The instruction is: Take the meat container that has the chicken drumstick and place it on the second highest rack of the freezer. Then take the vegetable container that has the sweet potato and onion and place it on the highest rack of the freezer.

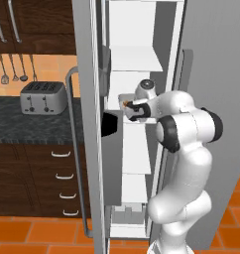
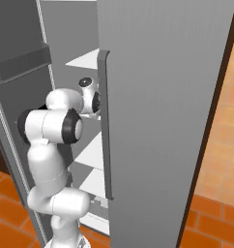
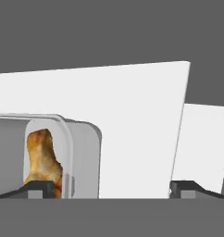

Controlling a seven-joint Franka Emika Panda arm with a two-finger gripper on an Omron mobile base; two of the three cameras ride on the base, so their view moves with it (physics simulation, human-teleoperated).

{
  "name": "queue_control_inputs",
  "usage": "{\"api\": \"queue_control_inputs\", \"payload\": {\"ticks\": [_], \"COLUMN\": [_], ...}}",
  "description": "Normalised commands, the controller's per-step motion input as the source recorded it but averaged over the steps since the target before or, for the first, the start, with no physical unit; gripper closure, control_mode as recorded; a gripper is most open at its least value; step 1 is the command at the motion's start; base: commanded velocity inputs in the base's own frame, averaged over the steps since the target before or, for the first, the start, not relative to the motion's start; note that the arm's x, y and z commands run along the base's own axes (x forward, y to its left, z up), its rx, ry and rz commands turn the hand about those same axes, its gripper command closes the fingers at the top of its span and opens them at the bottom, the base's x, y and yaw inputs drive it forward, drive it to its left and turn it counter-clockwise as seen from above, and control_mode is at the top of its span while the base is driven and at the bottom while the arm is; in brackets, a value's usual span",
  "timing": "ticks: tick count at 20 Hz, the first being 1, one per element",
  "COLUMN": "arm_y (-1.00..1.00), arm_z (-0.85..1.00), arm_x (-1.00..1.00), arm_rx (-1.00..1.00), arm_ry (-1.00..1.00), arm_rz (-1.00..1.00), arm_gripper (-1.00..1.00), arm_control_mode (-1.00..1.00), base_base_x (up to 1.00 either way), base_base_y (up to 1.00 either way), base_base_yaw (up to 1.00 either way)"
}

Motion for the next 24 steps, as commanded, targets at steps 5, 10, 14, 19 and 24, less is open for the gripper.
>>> {"api": "queue_control_inputs", "payload": {"ticks": [5,10,14,19,24], "arm_y": [0.00,0.00,-0.01,-0.14,-0.31], "arm_z": [0.87,0.65,0.72,0.88,0.21], "arm_x": [-0.58,-0.91,-1.00,-0.98,-1.00], "arm_rx": [0.00,0.00,0.00,0.02,0.00], "arm_ry": [-0.24,-0.05,-0.12,-0.23,-0.02], "arm_rz": [0.03,0.00,0.00,0.00,0.05], "arm_gripper": [-1.00,-1.00,-1.00,-1.00,-1.00], "arm_control_mode": [-1.00,-1.00,-1.00,-1.00,-1.00], "base_base_x": [0.00,0.00,0.00,0.00,0.00], "base_base_y": [0.00,0.00,0.00,0.00,0.00], "base_base_yaw": [0.00,0.00,0.00,0.00,0.00]}}
